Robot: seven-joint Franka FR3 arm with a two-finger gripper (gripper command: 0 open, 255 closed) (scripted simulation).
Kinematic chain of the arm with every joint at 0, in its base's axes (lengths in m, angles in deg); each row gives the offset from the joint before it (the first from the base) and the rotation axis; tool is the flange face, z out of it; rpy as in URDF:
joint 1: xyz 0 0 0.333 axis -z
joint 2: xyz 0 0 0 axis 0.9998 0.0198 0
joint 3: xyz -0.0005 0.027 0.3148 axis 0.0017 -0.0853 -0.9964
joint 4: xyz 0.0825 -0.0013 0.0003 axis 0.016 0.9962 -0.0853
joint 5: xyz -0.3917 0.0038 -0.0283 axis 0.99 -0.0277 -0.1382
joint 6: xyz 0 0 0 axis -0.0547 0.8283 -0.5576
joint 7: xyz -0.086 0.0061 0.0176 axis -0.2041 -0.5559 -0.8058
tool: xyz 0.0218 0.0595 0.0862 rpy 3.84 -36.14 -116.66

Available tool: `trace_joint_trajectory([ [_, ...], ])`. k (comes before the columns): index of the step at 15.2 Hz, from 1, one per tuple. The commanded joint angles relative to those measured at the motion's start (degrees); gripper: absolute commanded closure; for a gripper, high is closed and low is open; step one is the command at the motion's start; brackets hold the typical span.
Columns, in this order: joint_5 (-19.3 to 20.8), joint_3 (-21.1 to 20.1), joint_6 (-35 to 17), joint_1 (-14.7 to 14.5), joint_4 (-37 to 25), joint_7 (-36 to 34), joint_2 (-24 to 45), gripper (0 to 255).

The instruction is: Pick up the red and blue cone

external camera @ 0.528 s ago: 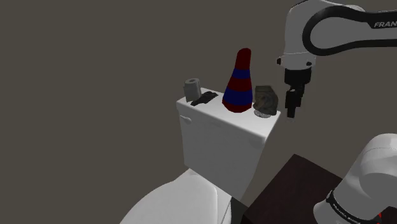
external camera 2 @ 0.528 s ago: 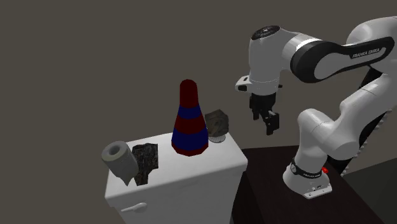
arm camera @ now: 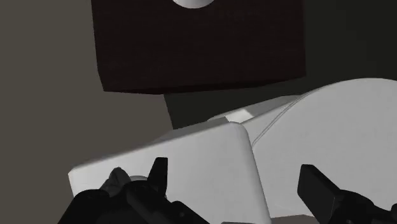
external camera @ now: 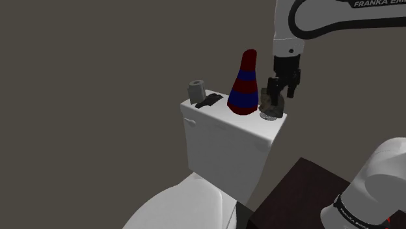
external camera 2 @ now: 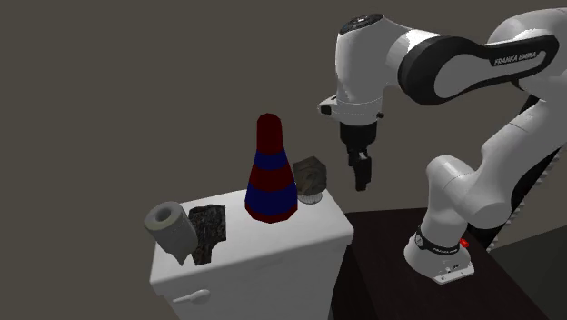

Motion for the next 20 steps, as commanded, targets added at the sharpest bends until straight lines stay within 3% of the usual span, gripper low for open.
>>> trace_joint_trajectory([
  [1,-0.32,-1.23,-0.55,1.52,-4.31,-5.78,3.79,0],
  [10,1.7,-5.35,1.81,6.74,-26.91,-30.76,19.59,0],
  [18,7.04,-6.26,8.96,8.45,-51.8,-50.59,34.41,0],
  [20,6.78,-6.09,7.01,8.52,-48.87,-50.58,33.4,0],
])
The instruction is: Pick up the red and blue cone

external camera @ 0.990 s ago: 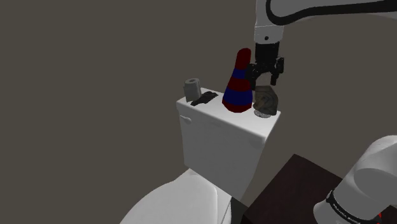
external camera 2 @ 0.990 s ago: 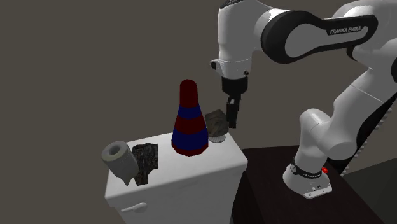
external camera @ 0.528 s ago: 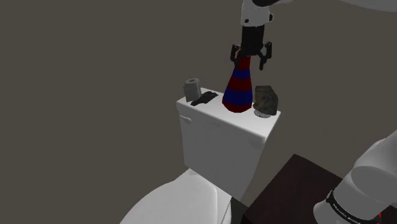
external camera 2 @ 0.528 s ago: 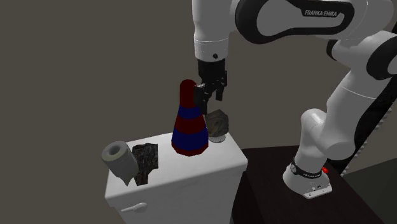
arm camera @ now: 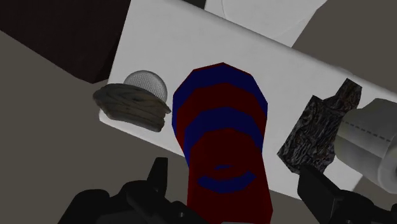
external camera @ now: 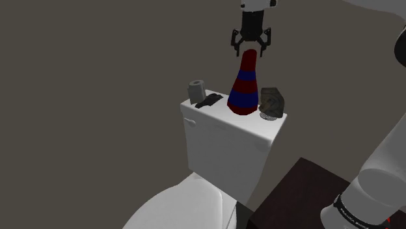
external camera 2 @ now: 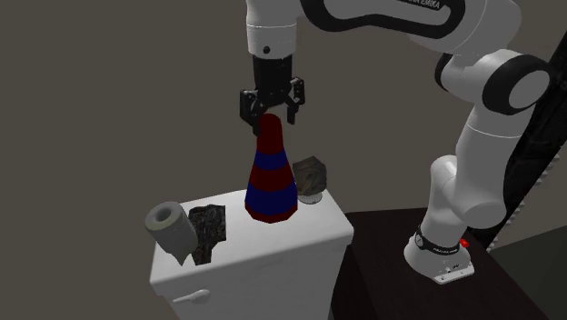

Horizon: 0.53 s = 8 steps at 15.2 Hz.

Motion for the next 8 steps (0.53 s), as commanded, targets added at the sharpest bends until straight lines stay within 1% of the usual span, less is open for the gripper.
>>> trace_joint_trajectory([
  [1,-0.04,0.1,-1.46,0.1,1.79,-0.61,-0.45,0],
  [5,-0.42,0.26,-5.1,0.28,6.97,-0.62,-2.03,0],
  [7,-0.46,0.29,-5.61,0.29,7.67,-0.63,-2.24,0],
  [8,-0.46,0.3,-5.58,0.31,7.65,-0.59,-2.25,255],
])
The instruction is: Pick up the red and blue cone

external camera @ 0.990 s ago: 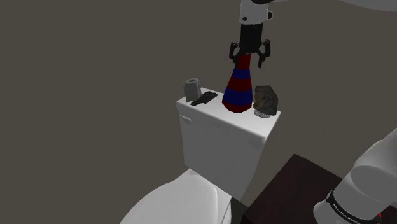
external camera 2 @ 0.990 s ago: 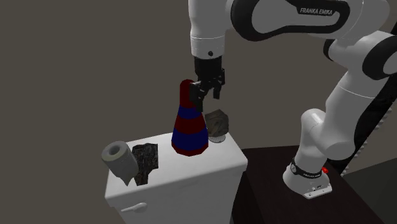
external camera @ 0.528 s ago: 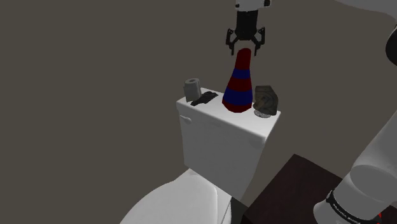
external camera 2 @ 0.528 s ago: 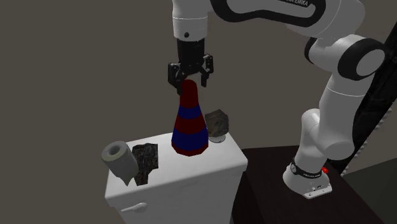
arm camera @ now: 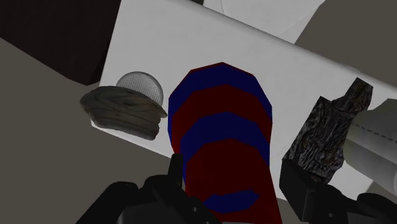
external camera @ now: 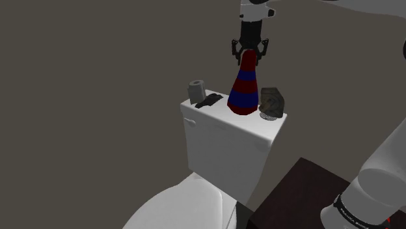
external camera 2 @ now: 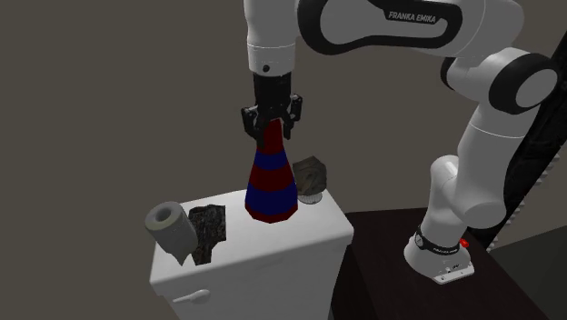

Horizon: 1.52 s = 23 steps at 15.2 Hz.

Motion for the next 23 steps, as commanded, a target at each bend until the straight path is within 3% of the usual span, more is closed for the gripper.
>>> trace_joint_trajectory([
  [1,0.01,0.02,-0.09,0.01,0.18,-0.02,-0.01,255],
  [9,0.0,0.01,-0.16,0.01,0.29,-0.04,-0.05,255],
  [23,2.0,-0.78,13.81,-1.1,-20.94,-0.12,7.43,255],
])
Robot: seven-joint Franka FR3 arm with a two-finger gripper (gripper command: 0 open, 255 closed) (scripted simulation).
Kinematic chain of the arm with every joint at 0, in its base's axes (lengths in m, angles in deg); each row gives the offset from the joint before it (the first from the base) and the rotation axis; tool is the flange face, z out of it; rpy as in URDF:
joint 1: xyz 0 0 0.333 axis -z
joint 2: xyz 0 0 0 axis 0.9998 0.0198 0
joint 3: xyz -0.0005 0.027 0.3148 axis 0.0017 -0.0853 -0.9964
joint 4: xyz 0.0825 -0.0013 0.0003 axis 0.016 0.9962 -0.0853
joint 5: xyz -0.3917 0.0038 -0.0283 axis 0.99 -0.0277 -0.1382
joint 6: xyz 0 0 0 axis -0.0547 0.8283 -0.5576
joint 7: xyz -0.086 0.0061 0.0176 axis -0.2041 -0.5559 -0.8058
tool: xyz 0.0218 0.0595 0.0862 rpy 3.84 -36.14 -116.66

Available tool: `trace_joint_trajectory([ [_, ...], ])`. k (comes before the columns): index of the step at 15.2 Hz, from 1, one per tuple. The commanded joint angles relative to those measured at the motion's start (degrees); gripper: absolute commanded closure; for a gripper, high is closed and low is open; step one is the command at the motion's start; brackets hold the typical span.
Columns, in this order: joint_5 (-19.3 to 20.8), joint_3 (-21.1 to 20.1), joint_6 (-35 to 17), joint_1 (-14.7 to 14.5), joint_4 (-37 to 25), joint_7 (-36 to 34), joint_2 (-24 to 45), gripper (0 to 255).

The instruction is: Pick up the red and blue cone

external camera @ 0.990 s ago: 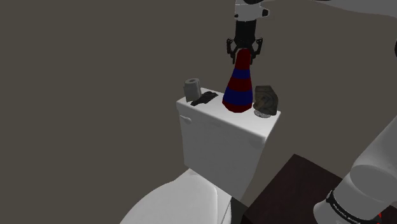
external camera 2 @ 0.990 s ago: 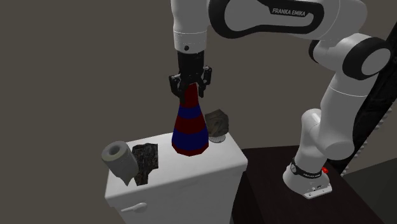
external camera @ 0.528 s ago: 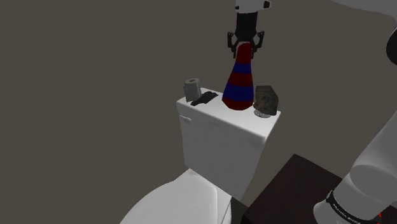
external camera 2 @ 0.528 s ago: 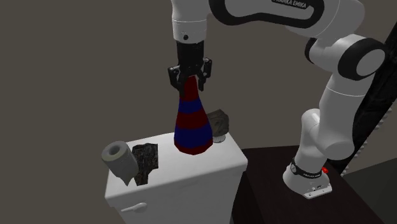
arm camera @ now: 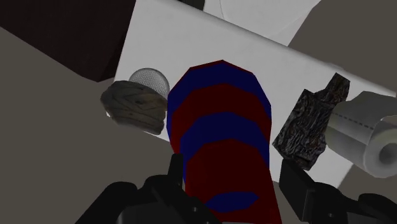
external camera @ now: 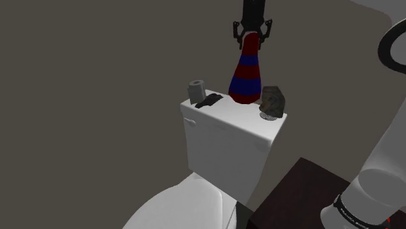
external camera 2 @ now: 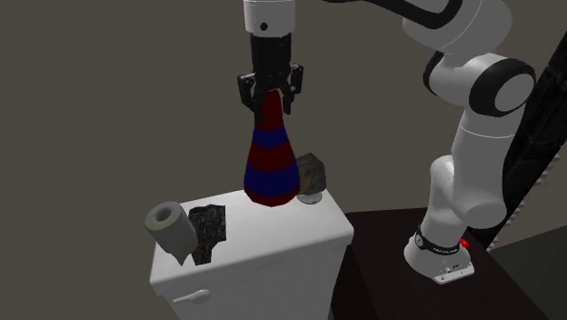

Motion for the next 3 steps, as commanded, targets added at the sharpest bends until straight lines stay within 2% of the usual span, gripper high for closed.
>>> trace_joint_trajectory([
  [1,0.52,-0.17,2.59,-0.33,-4.25,-0.02,1.63,255],
  [3,0.55,-0.17,2.77,-0.36,-4.54,-0.02,1.75,255],
])
